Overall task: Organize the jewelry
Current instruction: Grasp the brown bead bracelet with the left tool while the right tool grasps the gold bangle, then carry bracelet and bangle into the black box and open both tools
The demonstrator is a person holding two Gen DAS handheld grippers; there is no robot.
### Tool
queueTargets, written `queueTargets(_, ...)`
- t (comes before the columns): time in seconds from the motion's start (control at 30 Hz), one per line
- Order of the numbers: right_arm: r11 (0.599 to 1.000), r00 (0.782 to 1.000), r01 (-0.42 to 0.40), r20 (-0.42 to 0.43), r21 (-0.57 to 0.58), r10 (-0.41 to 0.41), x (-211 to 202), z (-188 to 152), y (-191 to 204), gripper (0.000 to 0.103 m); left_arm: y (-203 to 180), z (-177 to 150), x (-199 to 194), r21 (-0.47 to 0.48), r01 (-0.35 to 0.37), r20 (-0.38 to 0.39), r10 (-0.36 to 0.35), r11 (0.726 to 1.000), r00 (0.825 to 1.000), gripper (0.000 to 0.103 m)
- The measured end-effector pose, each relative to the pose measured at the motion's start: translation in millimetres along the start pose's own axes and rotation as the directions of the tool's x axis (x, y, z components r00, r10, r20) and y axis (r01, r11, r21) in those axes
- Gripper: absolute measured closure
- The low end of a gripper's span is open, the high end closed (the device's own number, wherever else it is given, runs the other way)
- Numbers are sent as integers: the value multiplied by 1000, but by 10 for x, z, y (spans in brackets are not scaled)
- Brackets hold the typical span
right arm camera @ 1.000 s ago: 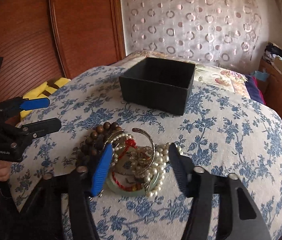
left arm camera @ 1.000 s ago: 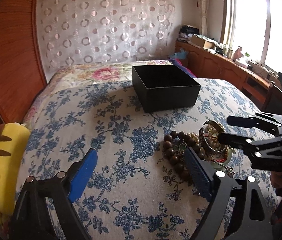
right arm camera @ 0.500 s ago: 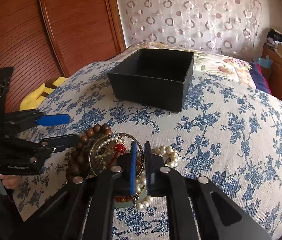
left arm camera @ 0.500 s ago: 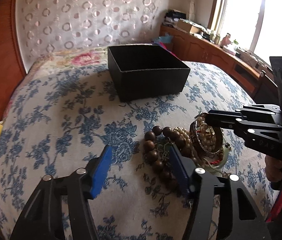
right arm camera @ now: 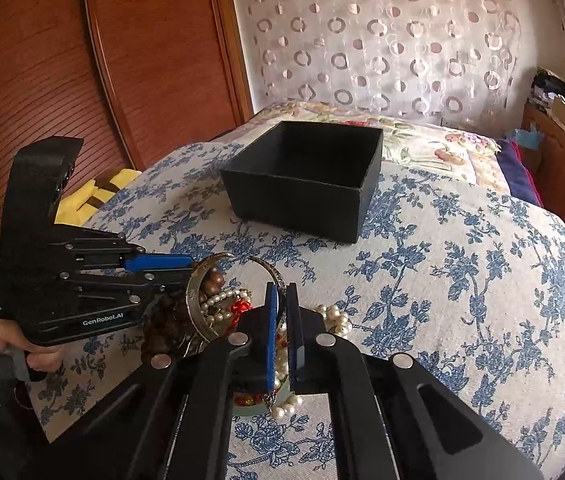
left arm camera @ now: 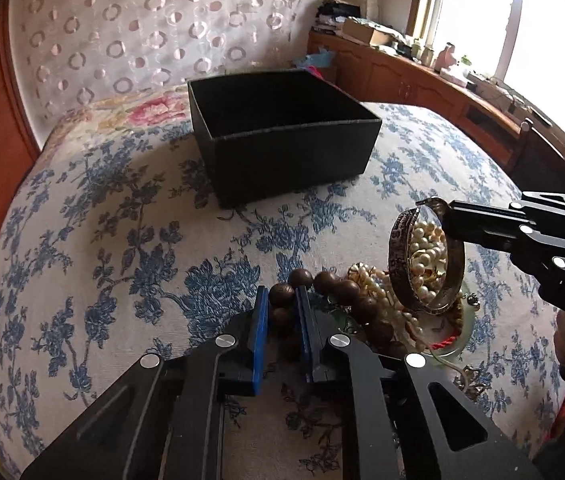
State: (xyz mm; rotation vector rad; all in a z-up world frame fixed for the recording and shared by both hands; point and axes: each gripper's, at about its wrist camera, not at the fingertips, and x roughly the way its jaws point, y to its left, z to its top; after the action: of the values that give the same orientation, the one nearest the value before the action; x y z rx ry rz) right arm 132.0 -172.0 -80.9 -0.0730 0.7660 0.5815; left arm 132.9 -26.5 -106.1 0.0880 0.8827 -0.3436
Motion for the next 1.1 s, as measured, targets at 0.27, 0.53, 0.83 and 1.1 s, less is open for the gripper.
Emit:
queueTargets(0.27,1000,999,12,34,-2,-12,-128,78,-19,98,43,161,-422,-23,-6,117,9,1000,993,91)
queueTargets(0.53,999,997,34,64,-8,-33,-166,238,-59,98,17,381,-722,-13,-30,203,32,999,979,91)
queueTargets(0.83,997,993,81,90,-20,-79,-34,569,-160,98,122,637,-831,-22,-61,248,65,998,966,91)
queueTargets(1.1,994,990,112,93,-19,-110,202,889,-294,98,173,897,-847,-23,-89,279,92,996,956,91)
